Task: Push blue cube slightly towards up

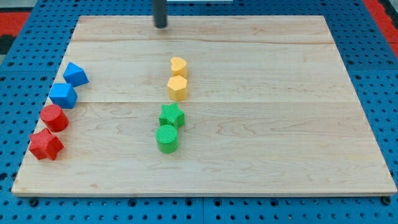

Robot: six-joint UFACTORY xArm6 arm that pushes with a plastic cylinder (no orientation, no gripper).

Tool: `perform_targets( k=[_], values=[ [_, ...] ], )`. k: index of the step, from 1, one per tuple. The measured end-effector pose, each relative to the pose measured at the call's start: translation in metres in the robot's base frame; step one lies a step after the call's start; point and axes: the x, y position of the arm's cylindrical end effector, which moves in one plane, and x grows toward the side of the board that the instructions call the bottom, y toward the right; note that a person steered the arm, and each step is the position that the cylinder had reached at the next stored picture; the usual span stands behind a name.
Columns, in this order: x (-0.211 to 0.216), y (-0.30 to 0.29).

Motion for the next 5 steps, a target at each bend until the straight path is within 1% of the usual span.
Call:
perform_targets(
  k=[1, 2, 3, 4, 5],
  values=[
    [0.004, -0.054],
    [0.062, -0.130],
    [0.067, -0.187],
    [0.067, -0.187],
    [0.135, -0.187]
  ],
)
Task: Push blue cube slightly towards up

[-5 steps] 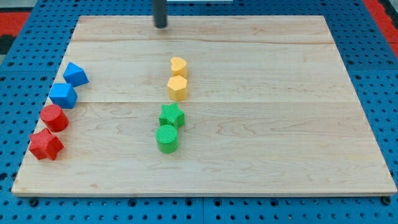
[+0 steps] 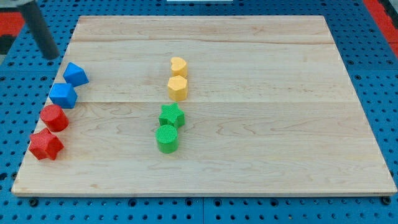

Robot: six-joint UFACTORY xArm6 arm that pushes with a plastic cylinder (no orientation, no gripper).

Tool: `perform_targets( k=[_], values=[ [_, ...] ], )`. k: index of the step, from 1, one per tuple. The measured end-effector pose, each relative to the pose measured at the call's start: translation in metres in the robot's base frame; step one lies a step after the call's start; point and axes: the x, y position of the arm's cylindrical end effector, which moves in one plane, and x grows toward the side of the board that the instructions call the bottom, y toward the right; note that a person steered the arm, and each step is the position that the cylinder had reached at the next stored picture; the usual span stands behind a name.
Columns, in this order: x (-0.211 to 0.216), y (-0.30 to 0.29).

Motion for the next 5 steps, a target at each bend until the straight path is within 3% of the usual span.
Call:
perform_targets(
  k=[1, 2, 3, 4, 5],
  values=[
    [0.012, 0.000],
    [0.054, 0.000],
    [0.126, 0.007],
    [0.109, 0.043],
    [0.090, 0.042]
  ],
)
